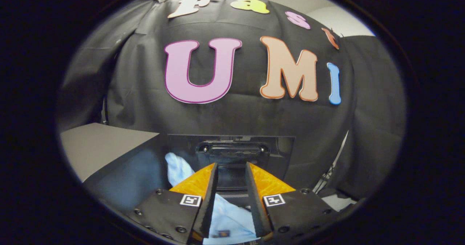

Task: Put the clothes into the washing machine and then close the washing machine lid.

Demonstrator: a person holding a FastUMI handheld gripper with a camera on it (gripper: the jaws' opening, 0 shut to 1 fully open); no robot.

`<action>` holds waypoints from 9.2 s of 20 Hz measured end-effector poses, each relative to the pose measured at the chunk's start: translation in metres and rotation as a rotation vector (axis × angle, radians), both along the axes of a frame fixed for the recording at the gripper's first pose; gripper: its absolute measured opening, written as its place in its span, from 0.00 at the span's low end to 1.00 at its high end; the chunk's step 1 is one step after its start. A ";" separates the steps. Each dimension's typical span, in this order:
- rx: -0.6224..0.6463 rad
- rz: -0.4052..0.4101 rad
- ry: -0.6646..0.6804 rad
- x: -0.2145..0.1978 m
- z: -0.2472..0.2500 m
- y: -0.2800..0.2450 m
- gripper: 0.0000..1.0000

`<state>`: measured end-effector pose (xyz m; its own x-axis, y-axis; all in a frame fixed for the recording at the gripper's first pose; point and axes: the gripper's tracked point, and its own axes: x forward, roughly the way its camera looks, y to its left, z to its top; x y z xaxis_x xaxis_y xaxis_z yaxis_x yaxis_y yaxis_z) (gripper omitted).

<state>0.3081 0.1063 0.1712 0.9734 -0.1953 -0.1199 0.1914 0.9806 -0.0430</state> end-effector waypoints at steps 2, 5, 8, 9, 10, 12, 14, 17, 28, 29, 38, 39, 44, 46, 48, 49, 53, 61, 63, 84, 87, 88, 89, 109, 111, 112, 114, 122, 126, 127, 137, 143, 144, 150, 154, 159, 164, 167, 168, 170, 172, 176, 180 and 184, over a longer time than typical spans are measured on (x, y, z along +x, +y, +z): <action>0.012 0.007 0.012 -0.001 -0.011 -0.001 0.48; 0.035 0.019 0.015 -0.005 -0.021 -0.001 0.48; 0.057 0.024 0.008 -0.009 -0.025 -0.002 0.48; 0.061 0.031 0.001 -0.011 -0.024 -0.002 0.48; 0.059 0.032 -0.002 -0.014 -0.022 -0.003 0.52; 0.050 0.036 -0.020 -0.020 -0.020 -0.007 0.59; 0.043 0.053 -0.032 -0.029 -0.018 -0.007 0.66; 0.033 0.075 -0.036 -0.039 -0.019 -0.014 0.78; 0.030 0.037 -0.093 -0.078 -0.013 -0.065 0.96; 0.033 0.035 -0.094 -0.078 -0.013 -0.068 0.96; 0.023 0.089 -0.130 0.002 0.034 -0.049 0.96; 0.019 0.104 -0.136 0.020 0.040 -0.041 0.96; -0.025 0.123 -0.168 0.118 0.071 -0.006 0.96; -0.023 0.095 -0.159 0.150 0.071 0.000 0.96; -0.022 0.067 -0.135 0.173 0.065 0.004 0.96; -0.021 0.062 -0.125 0.182 0.062 0.005 0.96; -0.024 0.042 -0.071 0.207 0.043 0.002 0.96; 0.009 0.060 0.029 0.196 0.015 -0.010 0.99; 0.008 0.072 0.027 0.180 0.016 -0.008 0.99; 0.026 0.079 -0.074 -0.037 -0.021 -0.036 0.98; 0.016 0.096 -0.107 -0.064 -0.019 -0.046 0.98; 0.011 0.107 -0.124 -0.071 -0.019 -0.049 0.98; 0.006 0.116 -0.140 -0.078 -0.020 -0.052 0.98; 0.124 0.161 -0.148 -0.211 -0.146 -0.128 0.96; 0.126 0.165 -0.137 -0.216 -0.159 -0.124 0.96; 0.127 0.168 -0.129 -0.219 -0.166 -0.122 0.95; 0.131 0.170 -0.121 -0.222 -0.177 -0.121 0.95; 0.103 0.156 -0.096 -0.224 -0.192 -0.120 0.95; 0.081 0.141 -0.077 -0.225 -0.197 -0.121 0.96; 0.089 0.142 -0.076 -0.225 -0.196 -0.120 0.96; 0.137 0.097 -0.134 -0.244 -0.192 -0.132 0.96; 0.135 0.097 -0.150 -0.243 -0.187 -0.133 0.96; 0.135 0.101 -0.147 -0.243 -0.188 -0.131 0.96; 0.118 0.131 -0.119 -0.254 -0.194 -0.124 0.95; 0.101 0.140 -0.101 -0.261 -0.198 -0.121 0.95; 0.071 0.147 -0.083 -0.273 -0.200 -0.118 0.95; 0.031 0.158 -0.118 -0.283 -0.194 -0.114 0.96; 0.032 0.158 -0.129 -0.288 -0.193 -0.114 0.96; 0.033 0.157 -0.130 -0.291 -0.193 -0.114 0.96; 0.033 0.159 -0.142 -0.295 -0.191 -0.115 0.96; 0.033 0.157 -0.139 -0.292 -0.193 -0.115 0.96; 0.032 0.160 -0.133 -0.295 -0.193 -0.115 0.96; 0.033 0.160 -0.132 -0.295 -0.193 -0.116 0.96; 0.033 0.161 -0.130 -0.295 -0.193 -0.116 0.96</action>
<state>0.0131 -0.0097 -0.0217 0.9994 -0.0340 0.0055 0.0339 0.9994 0.0042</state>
